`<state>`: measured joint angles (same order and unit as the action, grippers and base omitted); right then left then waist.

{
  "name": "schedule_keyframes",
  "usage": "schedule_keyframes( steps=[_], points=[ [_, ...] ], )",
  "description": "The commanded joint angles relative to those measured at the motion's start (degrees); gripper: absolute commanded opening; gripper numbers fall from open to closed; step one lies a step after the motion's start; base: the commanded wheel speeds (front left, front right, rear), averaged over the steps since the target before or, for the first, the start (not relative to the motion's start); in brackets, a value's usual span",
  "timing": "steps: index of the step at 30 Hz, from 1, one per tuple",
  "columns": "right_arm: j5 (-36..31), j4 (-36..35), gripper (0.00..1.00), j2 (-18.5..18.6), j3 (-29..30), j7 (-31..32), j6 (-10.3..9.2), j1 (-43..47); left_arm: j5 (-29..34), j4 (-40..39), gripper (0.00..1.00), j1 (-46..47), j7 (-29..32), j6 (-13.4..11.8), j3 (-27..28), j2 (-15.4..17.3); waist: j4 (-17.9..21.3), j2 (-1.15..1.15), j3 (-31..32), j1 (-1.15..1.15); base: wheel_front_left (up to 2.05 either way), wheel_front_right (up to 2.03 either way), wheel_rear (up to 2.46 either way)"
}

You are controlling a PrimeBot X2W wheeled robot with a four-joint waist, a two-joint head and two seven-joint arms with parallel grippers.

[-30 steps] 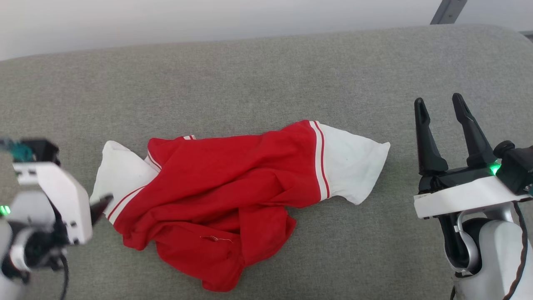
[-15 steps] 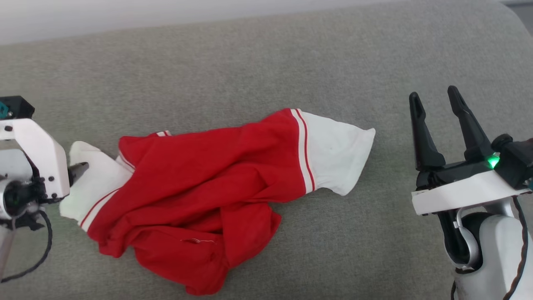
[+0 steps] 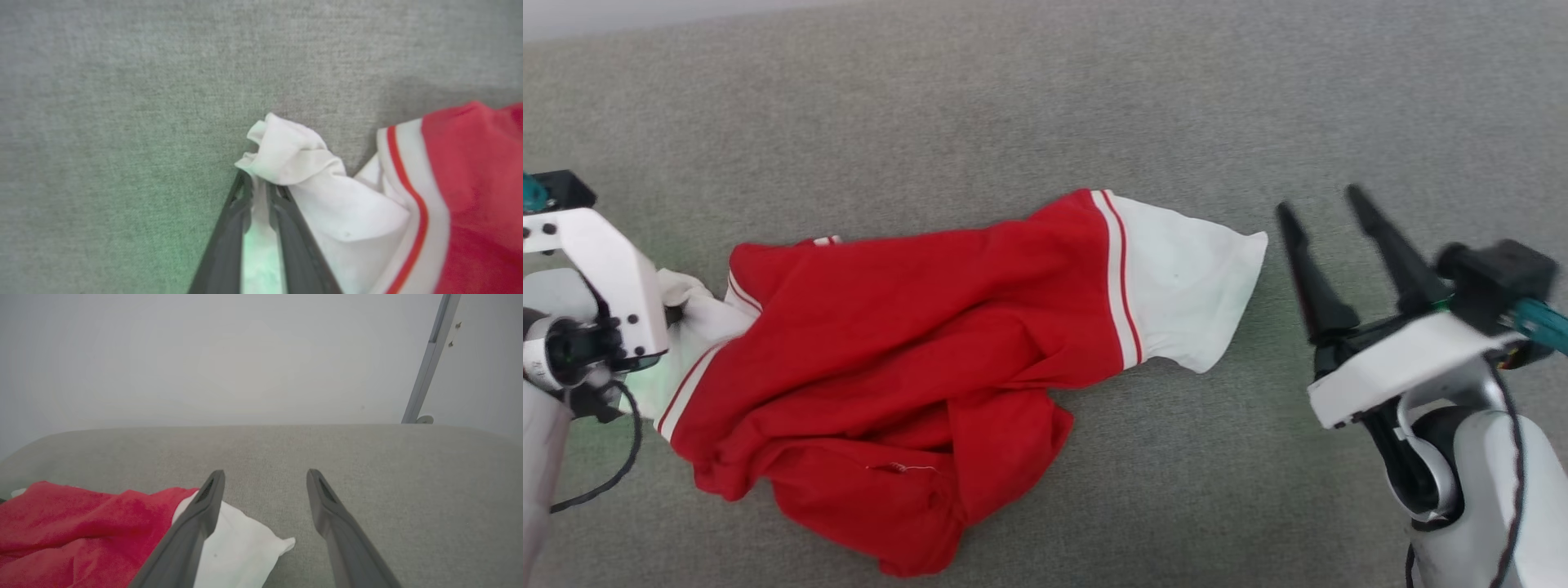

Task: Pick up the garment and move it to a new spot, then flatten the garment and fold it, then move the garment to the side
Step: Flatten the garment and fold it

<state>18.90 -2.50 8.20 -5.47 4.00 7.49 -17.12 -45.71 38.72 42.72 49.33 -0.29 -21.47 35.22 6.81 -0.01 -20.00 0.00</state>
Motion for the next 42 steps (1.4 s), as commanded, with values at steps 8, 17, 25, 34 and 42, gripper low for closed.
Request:
schedule_keyframes(
  steps=[8, 17, 25, 34, 42],
  points=[
    [4.1, 6.5, 1.0, 3.5, -4.0, 19.3, 0.01, -7.0, -0.4, 5.2, 0.0, 0.8, -1.8, 2.8, -2.0, -4.2, -3.5, 0.01, -1.3, 0.0, 0.0, 0.0, 0.0],
    [4.1, 16.4, 1.0, 6.9, -8.3, 36.2, 0.01, -14.1, -0.2, 6.6, 0.0, 3.2, -3.7, 4.7, -3.2, -6.2, -7.0, 0.01, -2.4, 0.0, 0.0, 0.0, 0.0],
    [8.6, 26.1, 1.0, 5.9, -12.9, 49.9, 0.1, -13.5, -0.3, 7.4, 0.0, 4.0, -5.5, 5.5, -3.9, -7.9, -8.4, 0.01, -2.6, 0.0, 0.0, 0.0, 0.0],
    [16.3, 22.0, 0.0, 10.8, -13.0, 49.1, 0.12, -19.4, -0.2, 6.2, 0.0, 7.0, -7.4, 6.2, -3.5, -6.8, -9.0, 0.01, 0.3, 0.0, 0.0, 0.0, 0.0],
    [19.5, 19.2, 0.0, 13.7, -9.2, 45.5, 0.12, -23.3, 0.6, 0.9, 0.0, 10.2, -6.5, 6.5, -3.8, -4.2, -8.8, 0.01, 5.8, 0.0, 0.0, 0.0, 0.0]
  ],
)
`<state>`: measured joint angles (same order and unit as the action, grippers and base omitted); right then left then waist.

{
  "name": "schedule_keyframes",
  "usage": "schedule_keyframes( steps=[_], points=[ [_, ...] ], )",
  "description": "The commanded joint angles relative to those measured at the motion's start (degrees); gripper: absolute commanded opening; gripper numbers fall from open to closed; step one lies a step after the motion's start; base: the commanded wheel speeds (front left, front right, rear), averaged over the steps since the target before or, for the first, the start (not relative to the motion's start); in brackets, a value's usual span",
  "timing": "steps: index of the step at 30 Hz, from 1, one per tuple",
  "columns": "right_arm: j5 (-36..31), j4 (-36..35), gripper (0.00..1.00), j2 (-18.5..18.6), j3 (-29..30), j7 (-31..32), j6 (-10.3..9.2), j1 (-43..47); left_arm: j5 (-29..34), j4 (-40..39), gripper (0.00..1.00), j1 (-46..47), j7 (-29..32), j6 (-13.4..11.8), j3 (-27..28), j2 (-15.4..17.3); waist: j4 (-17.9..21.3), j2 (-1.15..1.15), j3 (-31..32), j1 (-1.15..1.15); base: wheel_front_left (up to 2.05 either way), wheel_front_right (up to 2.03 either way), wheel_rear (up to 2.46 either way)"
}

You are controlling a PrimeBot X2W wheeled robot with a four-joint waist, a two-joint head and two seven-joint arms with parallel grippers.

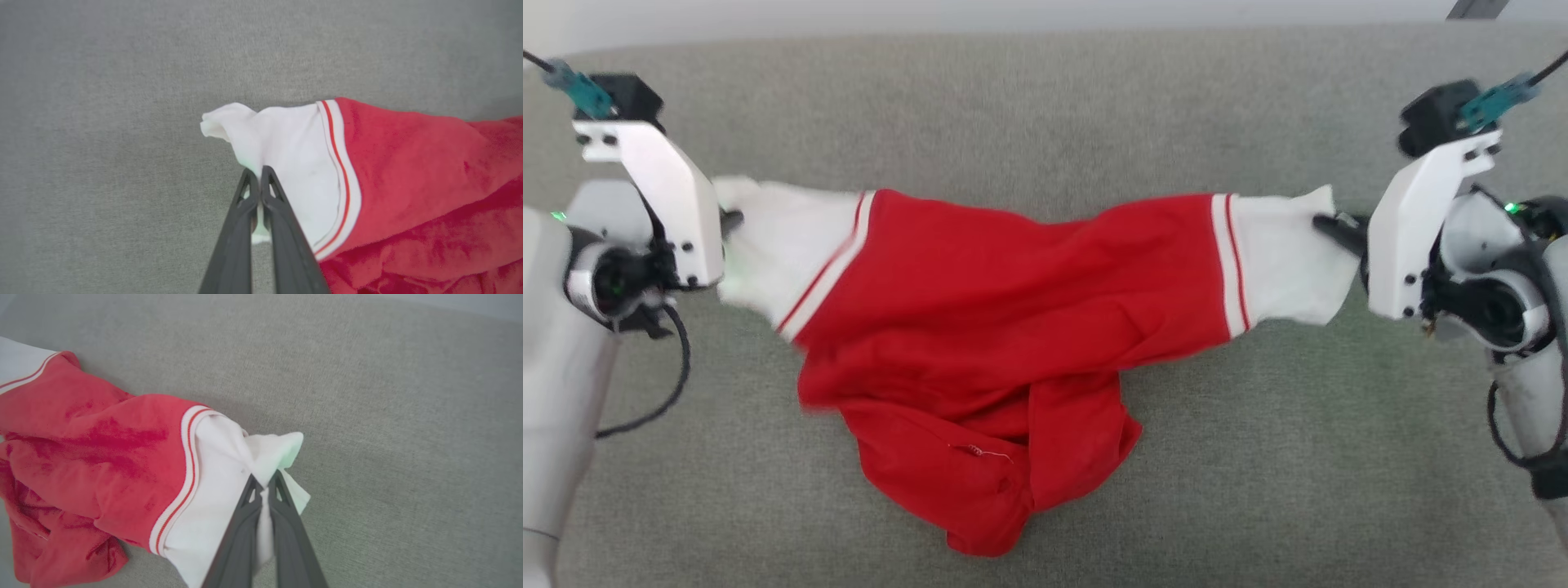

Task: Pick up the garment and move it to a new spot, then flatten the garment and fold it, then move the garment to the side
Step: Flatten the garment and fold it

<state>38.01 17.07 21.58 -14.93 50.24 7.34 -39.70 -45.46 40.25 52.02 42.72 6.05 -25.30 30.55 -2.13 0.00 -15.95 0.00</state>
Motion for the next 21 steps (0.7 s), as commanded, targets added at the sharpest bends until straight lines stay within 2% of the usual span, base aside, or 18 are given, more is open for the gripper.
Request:
schedule_keyframes(
  steps=[1, 13, 21],
  points=[
    [0.5, -1.0, 0.0, 0.7, 0.1, -1.2, 0.27, -1.2, 0.3, -1.5, 0.0, 1.3, 0.4, 0.0, 0.2, 0.9, 0.2, 0.0, 2.5, 0.0, 0.0, 0.0, 0.0],
    [2.7, -5.3, 0.0, 3.6, -0.3, -9.4, 0.26, -8.2, 0.6, -11.2, 0.0, 6.7, 0.9, -1.6, 2.5, 4.7, 0.9, 0.0, 10.8, 0.0, 0.0, 0.0, 0.0],
    [4.7, -6.7, 0.0, 4.3, -0.6, -11.8, 0.26, -12.2, 0.5, -15.4, 0.0, 9.7, 2.1, -2.7, 3.1, 5.3, 1.1, 0.0, 13.8, 0.0, 0.0, 0.0, 0.0]
  ],
)
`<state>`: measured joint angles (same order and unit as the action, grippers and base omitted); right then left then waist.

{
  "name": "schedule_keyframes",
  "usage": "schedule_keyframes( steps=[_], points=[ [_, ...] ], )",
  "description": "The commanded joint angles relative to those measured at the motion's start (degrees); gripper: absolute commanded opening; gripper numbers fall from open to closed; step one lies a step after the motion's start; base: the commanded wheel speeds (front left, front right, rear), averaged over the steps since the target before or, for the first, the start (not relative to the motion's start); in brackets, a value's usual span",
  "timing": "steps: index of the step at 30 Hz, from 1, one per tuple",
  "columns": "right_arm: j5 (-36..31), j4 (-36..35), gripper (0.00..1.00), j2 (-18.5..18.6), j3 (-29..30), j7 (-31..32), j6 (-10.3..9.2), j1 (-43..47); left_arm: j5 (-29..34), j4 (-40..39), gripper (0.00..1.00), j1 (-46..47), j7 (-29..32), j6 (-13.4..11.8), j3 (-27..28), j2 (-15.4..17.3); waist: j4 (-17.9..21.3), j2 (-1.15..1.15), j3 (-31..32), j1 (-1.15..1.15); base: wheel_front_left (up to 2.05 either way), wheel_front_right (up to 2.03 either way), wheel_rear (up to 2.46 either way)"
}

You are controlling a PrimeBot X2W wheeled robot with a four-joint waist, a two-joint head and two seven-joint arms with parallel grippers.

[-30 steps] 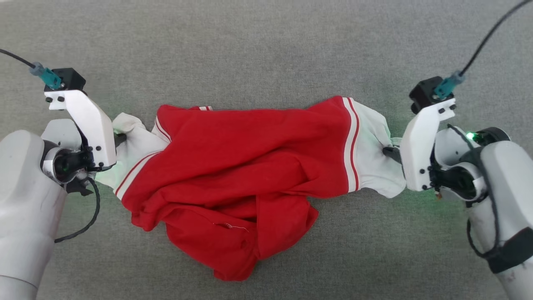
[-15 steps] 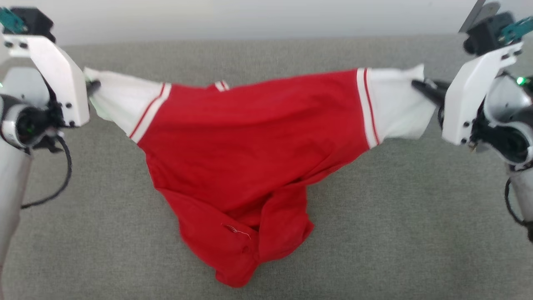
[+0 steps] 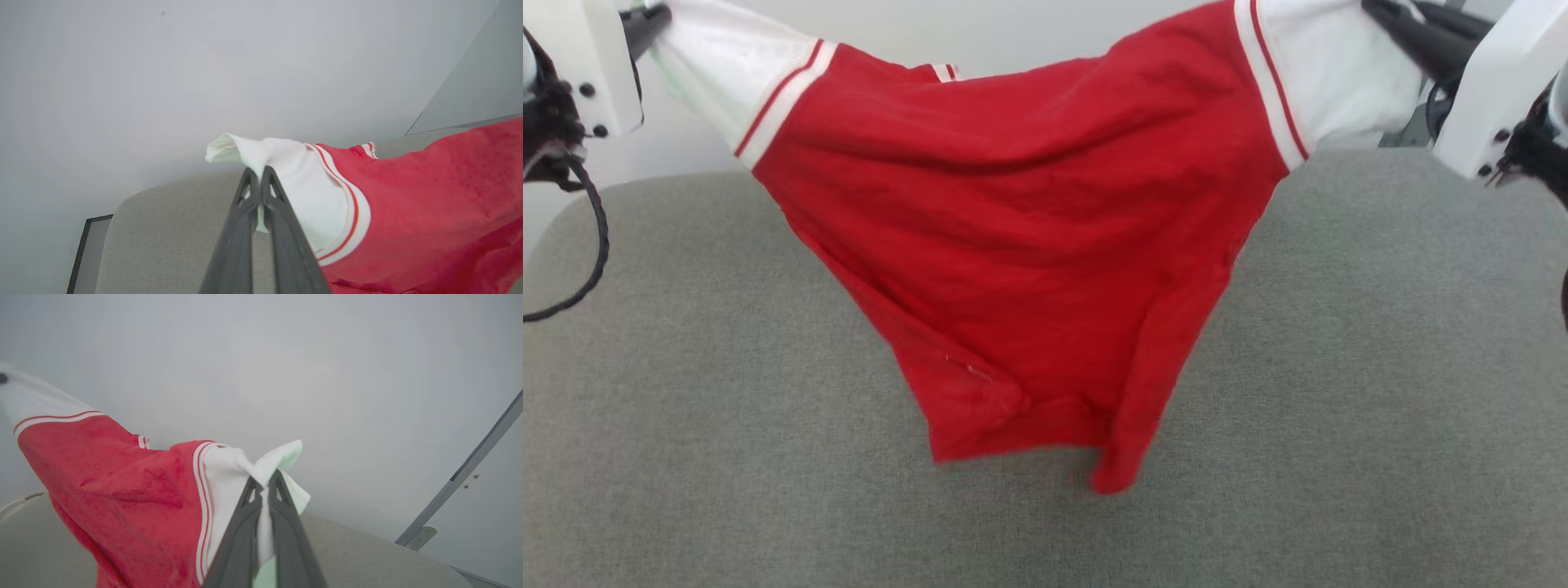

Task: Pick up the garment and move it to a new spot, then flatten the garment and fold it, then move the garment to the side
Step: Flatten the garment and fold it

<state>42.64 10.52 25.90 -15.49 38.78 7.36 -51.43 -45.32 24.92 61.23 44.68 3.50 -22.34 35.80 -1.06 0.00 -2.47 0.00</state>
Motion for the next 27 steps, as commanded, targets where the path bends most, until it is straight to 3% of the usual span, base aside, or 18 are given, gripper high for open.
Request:
schedule_keyframes(
  steps=[1, 9, 14, 21, 27],
  points=[
    [0.3, -0.3, 0.0, 0.2, 0.0, -0.3, 0.24, -1.0, 0.3, -0.6, 0.0, 0.9, 0.4, -0.2, 0.2, 0.2, 0.1, 0.0, 0.5, 0.0, 0.0, 0.0, 0.0],
    [-1.0, 1.3, 0.0, 0.7, -0.2, -3.5, 0.14, -6.5, 1.2, -2.5, 0.0, 4.1, -0.5, -0.1, 0.2, 0.0, 0.3, 0.0, -0.2, 0.0, 0.0, 0.0, 0.0],
    [-5.3, 6.9, 0.0, -1.1, -0.9, -10.0, 0.14, -11.6, 3.5, -0.2, 0.0, 7.0, -6.5, 0.6, -0.3, -1.3, 0.6, 0.0, -3.8, 0.0, 0.0, 0.0, 0.0],
    [-17.0, 19.9, 0.0, -5.5, -0.7, -27.7, 0.14, -22.3, 8.7, 7.5, 0.0, 14.9, -20.8, 2.0, -1.1, -4.5, 0.8, 0.0, -10.5, 0.0, 0.0, 0.0, 0.0],
    [-28.3, 30.0, 0.0, -8.5, 0.6, -45.4, 0.14, -30.7, 15.2, 13.1, 0.0, 23.2, -37.2, 2.6, -2.7, -6.1, 0.4, 0.0, -14.1, 0.0, 0.0, 0.0, 0.0]
  ],
)
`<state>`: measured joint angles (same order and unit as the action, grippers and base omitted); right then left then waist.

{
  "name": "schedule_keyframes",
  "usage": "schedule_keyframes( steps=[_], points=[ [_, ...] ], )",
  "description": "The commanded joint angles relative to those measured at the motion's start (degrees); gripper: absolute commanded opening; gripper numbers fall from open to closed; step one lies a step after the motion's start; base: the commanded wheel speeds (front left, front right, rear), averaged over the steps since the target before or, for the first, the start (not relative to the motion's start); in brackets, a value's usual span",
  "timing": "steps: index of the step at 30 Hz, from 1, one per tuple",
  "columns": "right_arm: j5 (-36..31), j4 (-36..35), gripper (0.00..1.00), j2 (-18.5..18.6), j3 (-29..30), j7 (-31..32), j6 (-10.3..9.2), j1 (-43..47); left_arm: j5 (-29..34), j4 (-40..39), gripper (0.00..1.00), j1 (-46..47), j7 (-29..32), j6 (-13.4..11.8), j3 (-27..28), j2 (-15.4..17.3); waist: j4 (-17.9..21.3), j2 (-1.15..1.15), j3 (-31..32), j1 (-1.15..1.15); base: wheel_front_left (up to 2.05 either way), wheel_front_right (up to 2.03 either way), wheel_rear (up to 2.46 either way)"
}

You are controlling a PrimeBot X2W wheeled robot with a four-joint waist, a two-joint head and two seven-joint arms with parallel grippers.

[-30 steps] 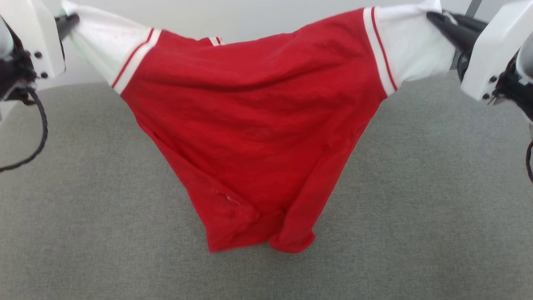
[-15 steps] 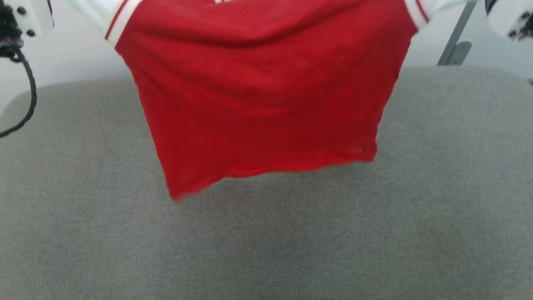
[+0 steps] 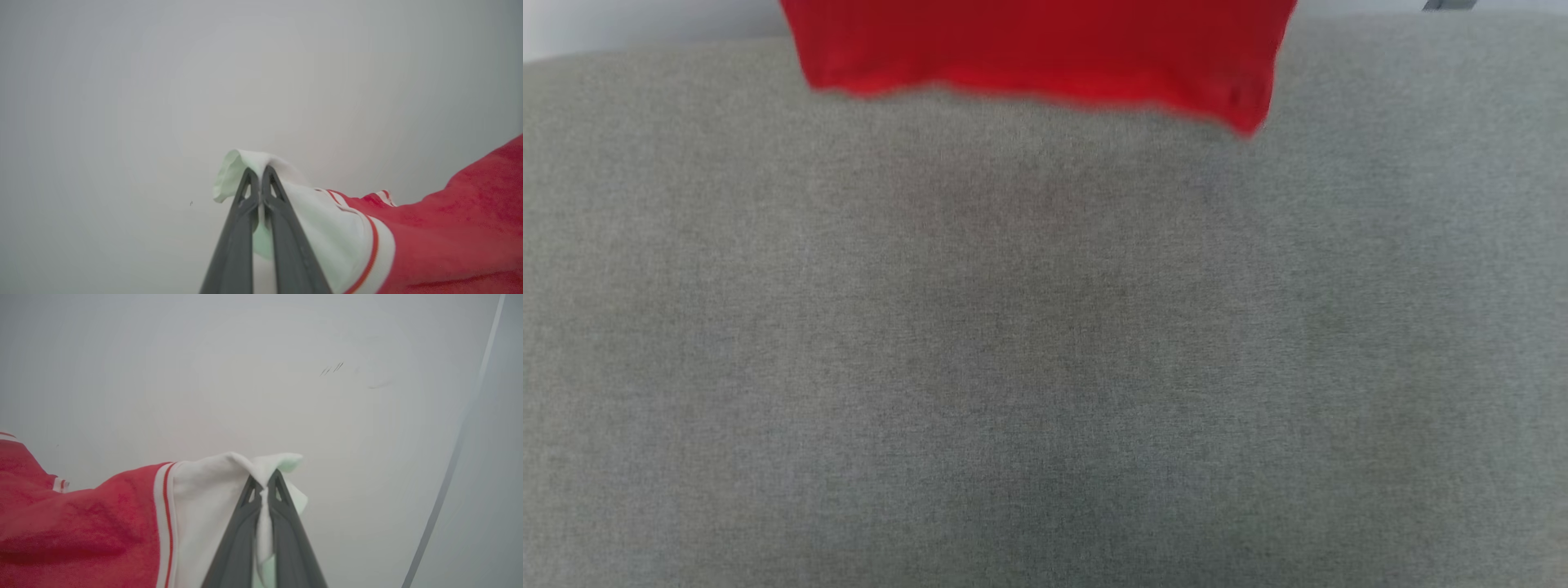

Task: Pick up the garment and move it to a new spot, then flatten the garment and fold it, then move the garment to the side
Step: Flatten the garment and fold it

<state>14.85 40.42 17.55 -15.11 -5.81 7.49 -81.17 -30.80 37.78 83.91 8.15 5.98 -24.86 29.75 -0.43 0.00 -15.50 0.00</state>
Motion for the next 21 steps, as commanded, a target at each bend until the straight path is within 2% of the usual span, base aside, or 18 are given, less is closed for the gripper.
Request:
schedule_keyframes(
  steps=[1, 5, 8, 14, 16, 17, 21],
  points=[
    [-2.7, 1.6, 0.0, -0.6, 0.5, -3.3, 0.01, -1.8, 2.2, 0.6, 0.0, 1.6, -3.7, 0.2, -0.7, -0.1, -0.4, 0.0, -1.4, 0.0, 0.0, 0.0, 0.0],
    [-8.9, 5.8, 0.0, -2.2, 1.7, -8.4, 0.01, -4.1, 3.5, 3.4, 0.0, 3.1, -12.5, 0.5, -1.5, -1.2, -1.1, 0.0, -2.1, 0.0, 0.0, 0.0, 0.0],
    [-9.0, 10.1, 0.0, -3.8, -0.2, -9.0, 0.01, -1.7, 2.8, 7.2, 0.0, -0.2, -15.0, 1.1, -3.4, -1.4, -2.0, 0.0, -2.1, 0.0, 0.0, 0.0, 0.0],
    [-2.7, 13.5, 0.0, -3.7, -7.3, -7.6, 0.01, 5.0, -2.2, 10.5, 0.0, -8.0, -13.8, 1.5, -6.9, -1.8, -3.2, 0.0, -2.0, 0.0, 0.0, 0.0, 0.0],
    [1.3, 13.1, 0.0, -3.4, -10.1, -5.8, 0.0, 8.2, -4.3, 10.6, 0.0, -11.0, -13.2, 1.4, -8.4, -1.3, -3.4, 0.0, -1.9, 0.0, 0.0, 0.0, 0.0],
    [1.3, 13.1, 0.0, -3.4, -10.1, -5.8, 0.0, 8.2, -4.3, 10.6, 0.0, -11.0, -13.2, 1.4, -8.4, -1.3, -3.4, 0.0, -1.9, 0.0, 0.0, 0.0, 0.0],
    [10.7, 9.2, 0.0, -1.8, -15.7, 0.0, 0.0, 15.6, -8.4, 8.8, 0.0, -16.9, -11.6, 1.4, -11.7, -0.5, -3.7, 0.0, -1.4, 0.0, 0.0, 0.0, 0.0]
  ],
)
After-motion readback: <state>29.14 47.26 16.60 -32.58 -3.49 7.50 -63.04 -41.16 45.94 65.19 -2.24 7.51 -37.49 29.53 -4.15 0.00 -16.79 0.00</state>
